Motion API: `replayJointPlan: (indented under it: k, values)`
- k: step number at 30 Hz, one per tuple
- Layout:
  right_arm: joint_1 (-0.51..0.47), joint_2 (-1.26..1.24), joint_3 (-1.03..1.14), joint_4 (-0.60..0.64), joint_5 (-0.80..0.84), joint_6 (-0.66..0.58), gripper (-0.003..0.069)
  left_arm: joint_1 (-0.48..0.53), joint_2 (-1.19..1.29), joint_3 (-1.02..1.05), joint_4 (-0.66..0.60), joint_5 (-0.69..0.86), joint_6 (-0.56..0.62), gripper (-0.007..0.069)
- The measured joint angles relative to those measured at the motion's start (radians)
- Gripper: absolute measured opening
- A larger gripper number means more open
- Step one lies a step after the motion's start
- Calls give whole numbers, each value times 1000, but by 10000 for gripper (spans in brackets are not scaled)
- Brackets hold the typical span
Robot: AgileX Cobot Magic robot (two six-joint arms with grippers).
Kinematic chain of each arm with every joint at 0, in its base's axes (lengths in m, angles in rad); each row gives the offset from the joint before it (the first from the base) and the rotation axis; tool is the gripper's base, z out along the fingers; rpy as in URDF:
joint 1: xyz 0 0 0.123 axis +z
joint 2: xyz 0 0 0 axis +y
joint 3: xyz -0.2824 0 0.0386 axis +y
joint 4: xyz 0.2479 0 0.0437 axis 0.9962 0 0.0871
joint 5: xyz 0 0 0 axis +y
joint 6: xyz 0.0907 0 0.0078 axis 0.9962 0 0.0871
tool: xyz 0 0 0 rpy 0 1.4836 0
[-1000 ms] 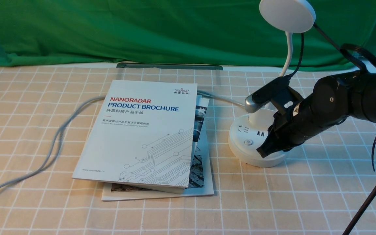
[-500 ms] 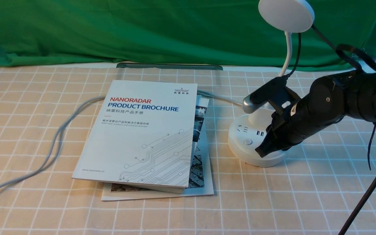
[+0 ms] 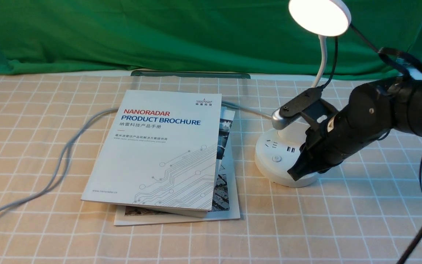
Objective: Turn on the table lamp on the light coffee tablecloth with your hand.
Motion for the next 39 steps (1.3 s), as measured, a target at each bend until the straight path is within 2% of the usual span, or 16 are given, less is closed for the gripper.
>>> replayJointPlan:
  k: [7, 11, 15, 17, 21, 29, 33, 35, 36, 38, 39]
  values:
    - [-32, -341, 162, -1, -23, 53, 30, 0, 0, 0, 0, 0, 0, 21]
    - [-33, -632, 362, -1, -130, 70, 30, 0, 0, 0, 0, 0, 0, 21]
    - [-33, -834, 459, -2, -178, 79, 30, 0, 0, 0, 0, 0, 0, 21]
    - [-33, -969, 512, -2, -190, 138, 31, 0, 0, 0, 0, 0, 0, 21]
    - [-33, -1113, 539, 0, -197, 203, 37, 0, 0, 0, 0, 0, 0, 21]
    - [-33, -1253, 630, 1, -285, 204, 53, 0, 0, 0, 0, 0, 0, 21]
    - [-33, -1281, 741, 1, -444, 204, 67, 0, 0, 0, 0, 0, 0, 21]
    - [-33, -1281, 831, 1, -616, 204, 74, 0, 0, 0, 0, 0, 0, 21]
    - [-33, -1281, 840, 2, -634, 204, 74, 0, 0, 0, 0, 0, 0, 21]
    - [-33, -1283, 968, 22, -830, 204, 84, 0, 0, 0, 0, 0, 0, 21]
    - [-33, -1285, 978, 26, -853, 204, 85, 0, 0, 0, 0, 0, 0, 21]
